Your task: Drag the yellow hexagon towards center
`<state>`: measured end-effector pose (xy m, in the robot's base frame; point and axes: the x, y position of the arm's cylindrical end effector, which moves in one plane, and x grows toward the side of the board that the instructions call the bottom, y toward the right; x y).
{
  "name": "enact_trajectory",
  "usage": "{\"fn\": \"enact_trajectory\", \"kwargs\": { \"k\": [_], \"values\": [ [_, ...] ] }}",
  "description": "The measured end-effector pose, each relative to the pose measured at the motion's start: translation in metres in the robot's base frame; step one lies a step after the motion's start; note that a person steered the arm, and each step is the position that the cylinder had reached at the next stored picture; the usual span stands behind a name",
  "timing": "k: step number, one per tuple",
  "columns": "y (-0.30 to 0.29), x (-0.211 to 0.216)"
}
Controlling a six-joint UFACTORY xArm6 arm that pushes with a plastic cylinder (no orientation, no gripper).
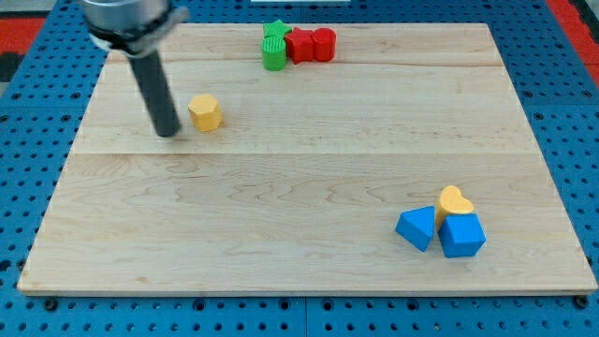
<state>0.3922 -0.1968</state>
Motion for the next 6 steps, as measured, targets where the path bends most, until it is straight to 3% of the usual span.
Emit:
{"fn": "enact_trajectory", "kwargs": {
  "k": [1, 3, 4, 5, 6],
  "values": [
    [0.023, -0.026],
    [0.184, 0.021],
    [0.170, -0.019],
    [0.194, -0.015],
    [0.211, 0.045]
  ]
}}
